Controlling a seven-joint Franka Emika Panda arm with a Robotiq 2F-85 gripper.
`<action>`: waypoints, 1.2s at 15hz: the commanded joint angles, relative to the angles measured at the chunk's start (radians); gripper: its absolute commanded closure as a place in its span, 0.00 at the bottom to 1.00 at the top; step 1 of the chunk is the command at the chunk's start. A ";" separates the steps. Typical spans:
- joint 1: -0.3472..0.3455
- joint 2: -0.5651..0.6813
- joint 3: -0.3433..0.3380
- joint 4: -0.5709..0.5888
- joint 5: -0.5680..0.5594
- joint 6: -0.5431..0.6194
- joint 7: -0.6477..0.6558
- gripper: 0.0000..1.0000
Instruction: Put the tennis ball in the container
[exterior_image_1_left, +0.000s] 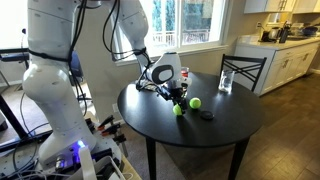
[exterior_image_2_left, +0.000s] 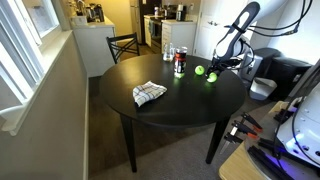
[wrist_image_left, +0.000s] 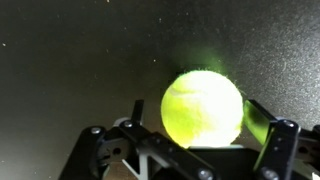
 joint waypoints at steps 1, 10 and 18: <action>0.011 0.017 -0.004 -0.001 0.025 0.043 -0.028 0.00; 0.013 0.021 -0.004 -0.001 0.025 0.049 -0.031 0.47; 0.108 -0.047 -0.132 -0.014 -0.065 -0.002 0.010 0.56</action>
